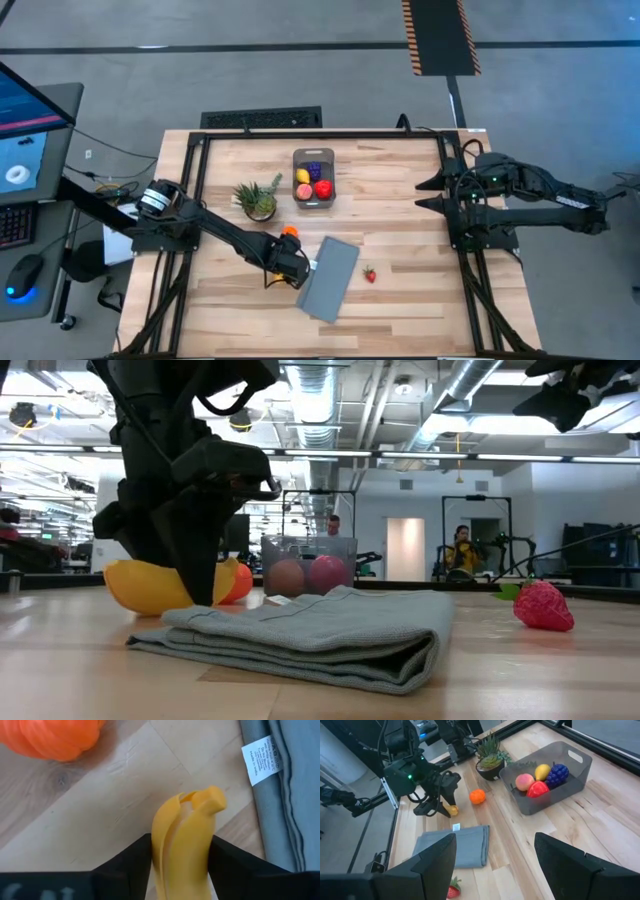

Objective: Pick and placing Produce into tupperware
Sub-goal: Put the yellow banana into the black bin

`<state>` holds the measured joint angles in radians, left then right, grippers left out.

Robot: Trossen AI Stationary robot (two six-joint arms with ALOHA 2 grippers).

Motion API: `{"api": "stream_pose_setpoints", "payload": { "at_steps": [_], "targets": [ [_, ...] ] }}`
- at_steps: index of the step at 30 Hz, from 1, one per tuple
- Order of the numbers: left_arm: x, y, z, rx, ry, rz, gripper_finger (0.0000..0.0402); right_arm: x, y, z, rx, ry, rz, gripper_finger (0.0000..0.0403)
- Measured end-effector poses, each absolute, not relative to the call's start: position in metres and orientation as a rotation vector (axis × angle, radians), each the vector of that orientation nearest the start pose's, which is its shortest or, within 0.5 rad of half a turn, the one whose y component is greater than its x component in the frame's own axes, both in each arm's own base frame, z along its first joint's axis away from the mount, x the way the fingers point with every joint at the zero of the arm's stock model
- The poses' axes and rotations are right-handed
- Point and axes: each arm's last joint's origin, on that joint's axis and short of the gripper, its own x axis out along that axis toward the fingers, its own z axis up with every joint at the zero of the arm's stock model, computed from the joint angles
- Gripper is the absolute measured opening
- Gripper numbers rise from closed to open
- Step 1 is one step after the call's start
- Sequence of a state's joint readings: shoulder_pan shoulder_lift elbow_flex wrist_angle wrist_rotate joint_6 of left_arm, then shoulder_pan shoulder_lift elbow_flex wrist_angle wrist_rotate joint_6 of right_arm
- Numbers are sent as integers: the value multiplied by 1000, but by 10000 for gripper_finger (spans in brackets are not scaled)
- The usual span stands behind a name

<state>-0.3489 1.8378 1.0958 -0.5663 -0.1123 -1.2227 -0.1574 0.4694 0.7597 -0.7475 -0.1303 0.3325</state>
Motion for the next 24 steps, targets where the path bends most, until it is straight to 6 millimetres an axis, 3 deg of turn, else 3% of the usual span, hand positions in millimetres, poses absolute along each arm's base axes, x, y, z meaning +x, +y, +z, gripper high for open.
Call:
{"api": "stream_pose_setpoints", "payload": {
  "at_steps": [11, 24],
  "targets": [
    [318, -112, 144, -750, 1181, 576, 156, 88, -10, 308, 392, 445, -102, 291],
    [327, -112, 159, -705, 1139, 575, 156, 88, -10, 308, 390, 445, -101, 291]
  ]
}}
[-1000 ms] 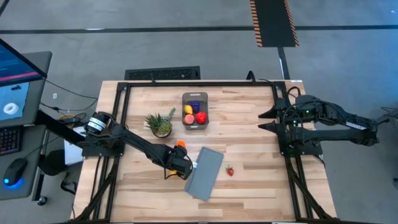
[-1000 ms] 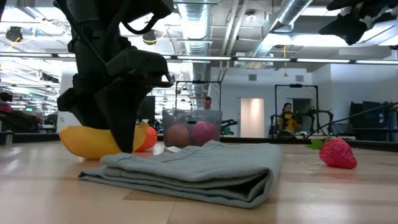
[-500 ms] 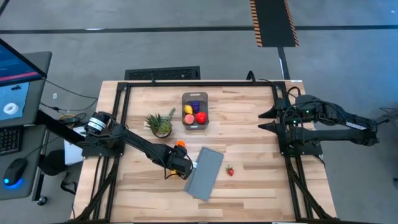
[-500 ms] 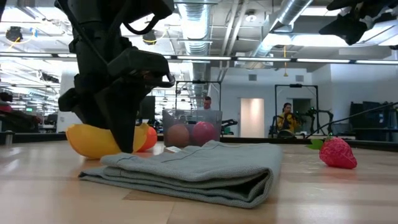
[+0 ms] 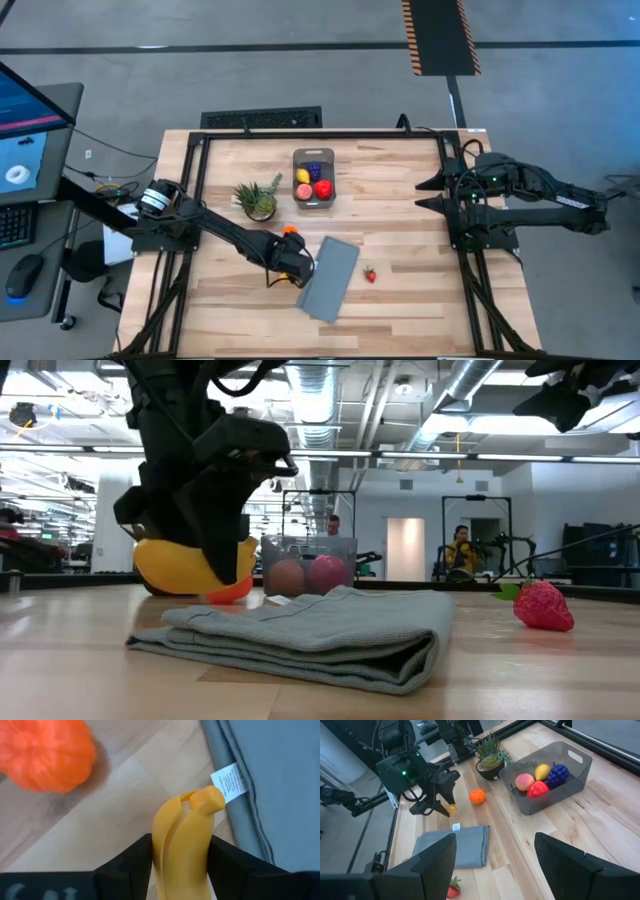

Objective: Pick and placing Produce into tupperware
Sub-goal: Put the yellow banana into the black bin

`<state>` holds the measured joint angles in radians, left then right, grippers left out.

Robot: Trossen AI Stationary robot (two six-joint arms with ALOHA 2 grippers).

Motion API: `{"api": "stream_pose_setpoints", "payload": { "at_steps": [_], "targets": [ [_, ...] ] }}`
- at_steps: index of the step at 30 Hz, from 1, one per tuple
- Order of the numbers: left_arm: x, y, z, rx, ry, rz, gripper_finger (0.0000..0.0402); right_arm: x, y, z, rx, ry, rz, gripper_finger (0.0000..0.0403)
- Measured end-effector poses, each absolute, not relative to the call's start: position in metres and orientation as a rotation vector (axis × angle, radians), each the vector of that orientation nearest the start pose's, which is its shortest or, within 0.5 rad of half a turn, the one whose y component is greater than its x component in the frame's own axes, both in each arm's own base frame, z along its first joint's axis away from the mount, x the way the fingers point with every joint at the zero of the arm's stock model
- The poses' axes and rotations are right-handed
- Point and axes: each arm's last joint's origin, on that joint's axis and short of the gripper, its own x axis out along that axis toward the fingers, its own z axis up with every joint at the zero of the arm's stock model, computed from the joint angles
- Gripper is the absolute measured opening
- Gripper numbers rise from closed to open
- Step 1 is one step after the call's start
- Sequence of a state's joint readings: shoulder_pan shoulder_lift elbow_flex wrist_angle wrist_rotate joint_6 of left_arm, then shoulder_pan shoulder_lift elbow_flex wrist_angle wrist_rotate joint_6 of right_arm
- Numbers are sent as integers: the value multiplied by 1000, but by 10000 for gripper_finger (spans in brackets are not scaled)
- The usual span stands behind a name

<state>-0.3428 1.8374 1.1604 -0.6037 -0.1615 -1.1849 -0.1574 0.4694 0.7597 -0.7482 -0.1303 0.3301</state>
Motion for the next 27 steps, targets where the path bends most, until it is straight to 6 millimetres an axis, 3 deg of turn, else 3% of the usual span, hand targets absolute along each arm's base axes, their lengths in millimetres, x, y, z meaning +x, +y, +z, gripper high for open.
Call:
{"api": "stream_pose_setpoints", "payload": {
  "at_steps": [18, 27],
  "targets": [
    [338, -111, 187, -628, 993, 625, 156, 88, -10, 308, 392, 446, -97, 291],
    [328, -102, 220, -592, 829, 682, 156, 88, -10, 308, 393, 450, -87, 291]
  ]
}}
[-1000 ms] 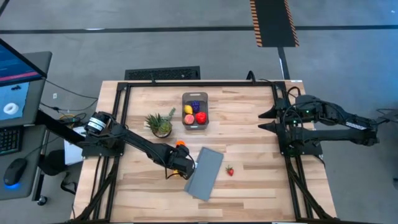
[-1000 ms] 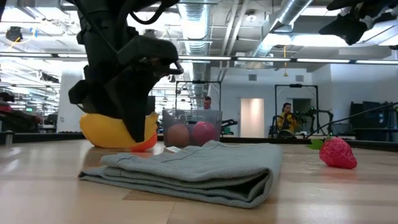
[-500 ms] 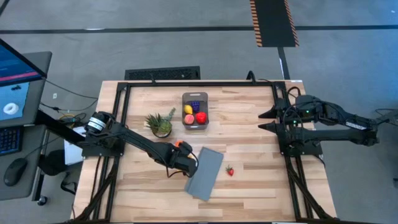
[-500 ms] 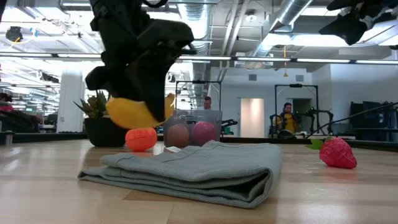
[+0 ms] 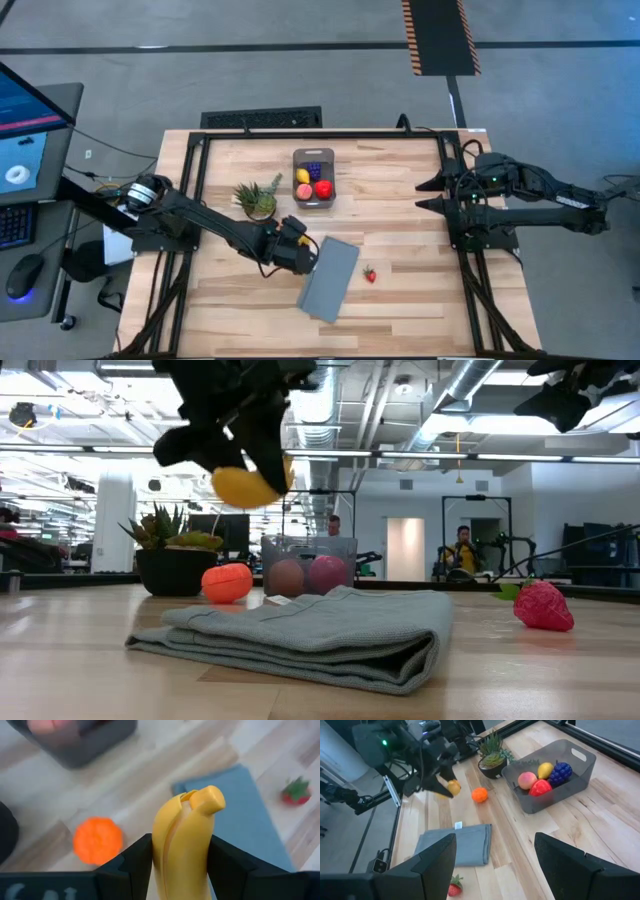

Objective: Pick and placing Produce into tupperware
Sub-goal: Put the yellow banana into the black bin

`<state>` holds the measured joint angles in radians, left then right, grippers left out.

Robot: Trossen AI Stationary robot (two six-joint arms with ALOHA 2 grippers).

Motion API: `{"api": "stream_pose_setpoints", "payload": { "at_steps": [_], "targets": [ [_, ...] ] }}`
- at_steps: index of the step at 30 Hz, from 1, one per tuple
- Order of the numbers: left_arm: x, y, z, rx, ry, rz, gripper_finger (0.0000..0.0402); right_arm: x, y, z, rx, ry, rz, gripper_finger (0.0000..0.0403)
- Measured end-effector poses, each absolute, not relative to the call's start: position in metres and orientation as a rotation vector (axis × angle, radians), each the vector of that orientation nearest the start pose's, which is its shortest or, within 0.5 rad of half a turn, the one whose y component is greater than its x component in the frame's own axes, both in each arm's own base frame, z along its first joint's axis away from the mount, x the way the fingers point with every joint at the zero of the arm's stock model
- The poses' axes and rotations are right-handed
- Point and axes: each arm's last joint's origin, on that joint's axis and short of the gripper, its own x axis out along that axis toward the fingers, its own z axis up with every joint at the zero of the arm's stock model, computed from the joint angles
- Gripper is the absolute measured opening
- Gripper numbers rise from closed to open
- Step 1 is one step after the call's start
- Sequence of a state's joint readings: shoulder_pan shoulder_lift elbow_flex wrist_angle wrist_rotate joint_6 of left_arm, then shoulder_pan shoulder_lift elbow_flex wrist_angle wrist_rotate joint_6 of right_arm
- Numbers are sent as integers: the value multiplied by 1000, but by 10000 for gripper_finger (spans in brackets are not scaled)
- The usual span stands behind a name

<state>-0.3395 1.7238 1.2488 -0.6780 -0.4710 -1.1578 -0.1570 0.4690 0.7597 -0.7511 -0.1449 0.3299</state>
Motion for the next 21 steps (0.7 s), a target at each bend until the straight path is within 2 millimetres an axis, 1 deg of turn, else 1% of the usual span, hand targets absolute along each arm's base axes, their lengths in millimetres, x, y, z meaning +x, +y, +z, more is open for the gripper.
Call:
{"api": "stream_pose_setpoints", "payload": {
  "at_steps": [6, 15, 21],
  "targets": [
    [322, -96, 238, -563, 739, 710, 156, 88, -9, 308, 396, 451, -78, 291],
    [320, -89, 244, -530, 701, 740, 156, 88, -9, 308, 397, 451, -76, 291],
    [319, -81, 251, -518, 657, 767, 156, 88, -9, 308, 397, 450, -76, 291]
  ]
}}
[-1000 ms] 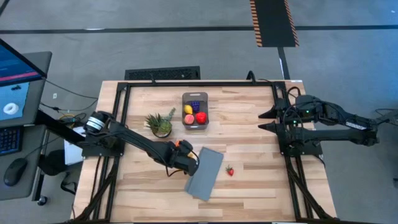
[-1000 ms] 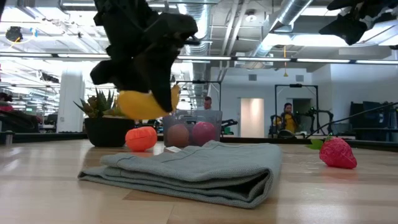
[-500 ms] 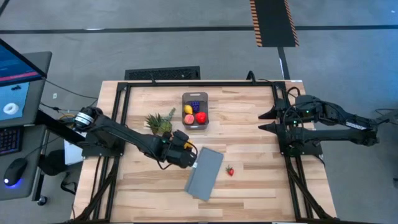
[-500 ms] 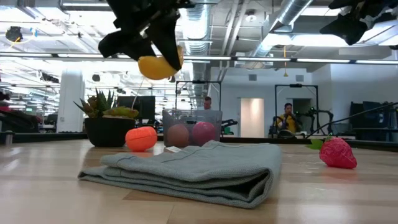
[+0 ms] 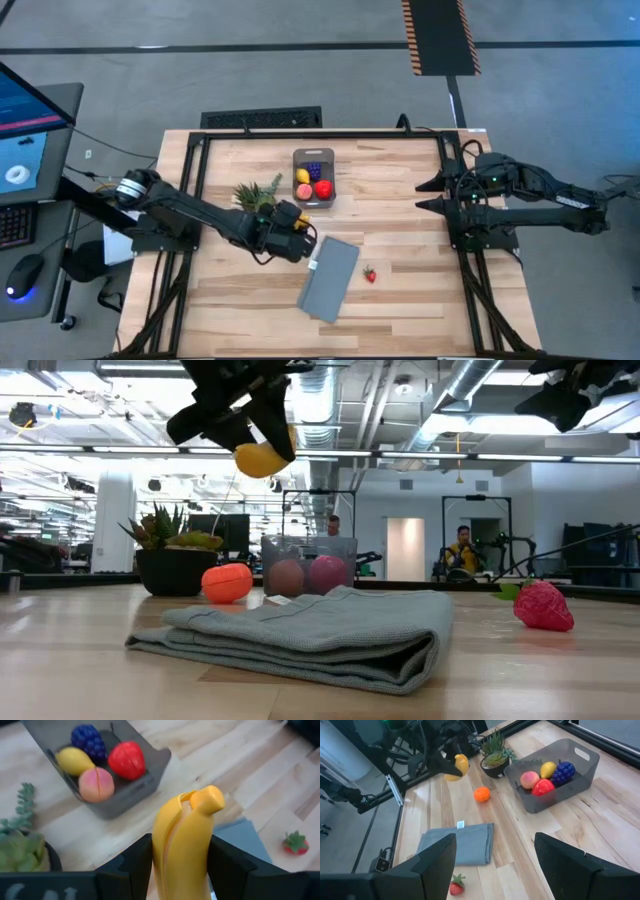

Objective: Pick and placing Produce into tupperware
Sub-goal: Put the yellow banana into the black bin

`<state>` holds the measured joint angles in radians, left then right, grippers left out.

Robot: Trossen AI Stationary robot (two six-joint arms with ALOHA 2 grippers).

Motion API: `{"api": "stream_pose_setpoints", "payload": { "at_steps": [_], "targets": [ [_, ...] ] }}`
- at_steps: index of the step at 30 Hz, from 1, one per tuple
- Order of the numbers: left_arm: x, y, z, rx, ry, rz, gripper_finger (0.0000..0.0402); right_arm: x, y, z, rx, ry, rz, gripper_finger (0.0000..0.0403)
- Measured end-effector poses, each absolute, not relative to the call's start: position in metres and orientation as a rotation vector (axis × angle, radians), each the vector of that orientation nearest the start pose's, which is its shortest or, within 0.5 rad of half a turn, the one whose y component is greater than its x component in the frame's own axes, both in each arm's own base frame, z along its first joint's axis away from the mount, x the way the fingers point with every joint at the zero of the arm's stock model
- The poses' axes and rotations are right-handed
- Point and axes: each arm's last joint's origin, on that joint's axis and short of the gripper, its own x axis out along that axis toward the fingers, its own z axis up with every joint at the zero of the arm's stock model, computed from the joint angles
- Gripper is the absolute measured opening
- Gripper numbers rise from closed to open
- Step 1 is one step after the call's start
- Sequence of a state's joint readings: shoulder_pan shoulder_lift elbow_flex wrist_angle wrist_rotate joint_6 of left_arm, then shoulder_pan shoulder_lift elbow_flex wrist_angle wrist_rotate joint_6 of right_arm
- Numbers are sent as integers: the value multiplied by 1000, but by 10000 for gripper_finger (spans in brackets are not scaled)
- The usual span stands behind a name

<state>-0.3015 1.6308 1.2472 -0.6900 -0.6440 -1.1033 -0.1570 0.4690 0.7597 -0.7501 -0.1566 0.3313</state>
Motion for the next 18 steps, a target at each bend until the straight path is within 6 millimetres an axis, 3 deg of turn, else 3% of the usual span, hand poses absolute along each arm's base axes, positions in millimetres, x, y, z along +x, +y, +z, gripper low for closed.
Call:
{"api": "stream_pose_setpoints", "payload": {
  "at_steps": [18],
  "targets": [
    [326, -28, 272, -449, 591, 798, 156, 88, -9, 308, 397, 448, -76, 291]
  ]
}}
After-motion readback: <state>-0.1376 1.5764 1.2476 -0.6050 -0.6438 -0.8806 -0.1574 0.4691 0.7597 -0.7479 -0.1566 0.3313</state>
